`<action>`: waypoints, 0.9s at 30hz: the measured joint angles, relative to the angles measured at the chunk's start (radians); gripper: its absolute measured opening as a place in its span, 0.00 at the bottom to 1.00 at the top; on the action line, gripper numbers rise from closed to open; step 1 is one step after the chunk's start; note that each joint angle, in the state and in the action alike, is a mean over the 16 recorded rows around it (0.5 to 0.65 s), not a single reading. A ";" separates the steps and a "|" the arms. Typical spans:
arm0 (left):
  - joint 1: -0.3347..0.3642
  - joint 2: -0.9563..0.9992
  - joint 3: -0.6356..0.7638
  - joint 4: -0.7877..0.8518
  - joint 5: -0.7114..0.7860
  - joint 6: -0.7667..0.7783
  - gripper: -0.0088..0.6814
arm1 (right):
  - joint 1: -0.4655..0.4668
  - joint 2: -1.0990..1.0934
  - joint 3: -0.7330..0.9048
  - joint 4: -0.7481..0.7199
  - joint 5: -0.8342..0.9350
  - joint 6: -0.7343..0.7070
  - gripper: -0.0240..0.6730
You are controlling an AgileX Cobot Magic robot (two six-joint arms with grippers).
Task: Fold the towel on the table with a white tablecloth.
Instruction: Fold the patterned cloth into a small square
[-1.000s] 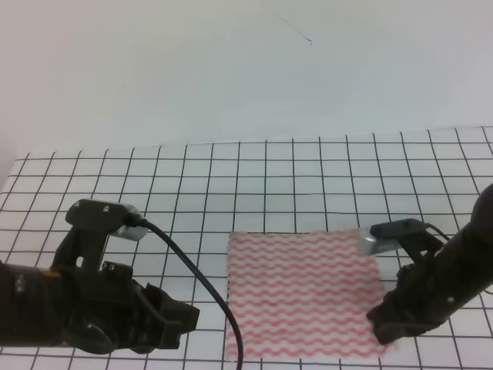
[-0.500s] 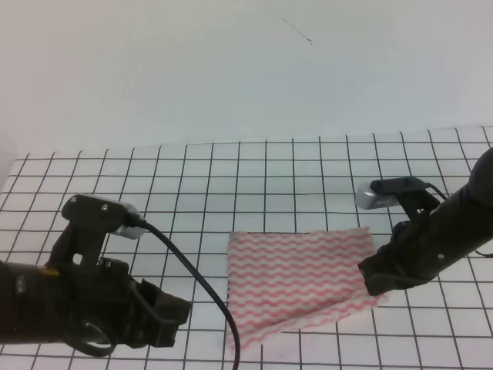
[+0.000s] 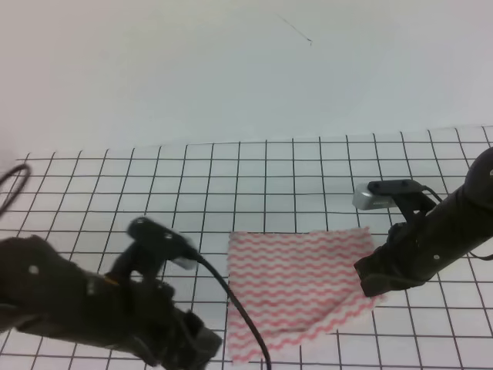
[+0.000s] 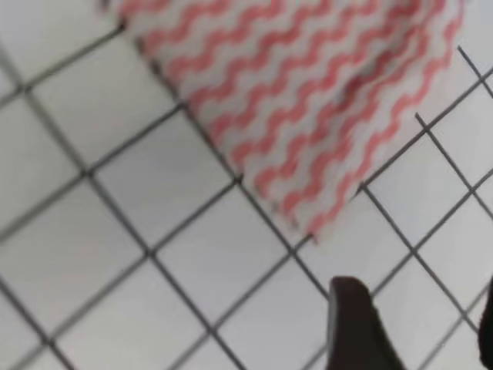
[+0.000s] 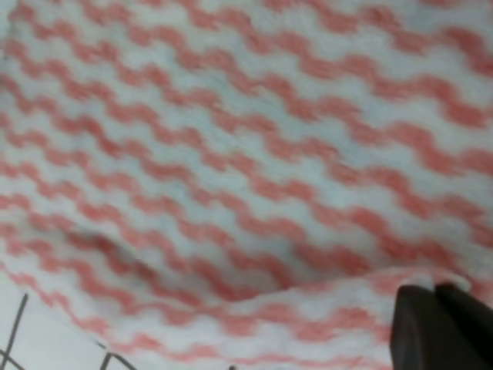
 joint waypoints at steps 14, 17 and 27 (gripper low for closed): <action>-0.243 0.190 -0.028 0.318 -0.288 -0.096 0.50 | 0.000 0.004 -0.001 0.078 0.027 -0.015 0.04; -0.258 0.215 -0.028 0.352 -0.323 -0.118 0.50 | 0.000 0.004 -0.006 0.102 0.029 -0.021 0.04; -0.263 0.239 -0.028 0.378 -0.361 -0.132 0.50 | 0.000 0.006 -0.066 0.141 0.034 -0.027 0.03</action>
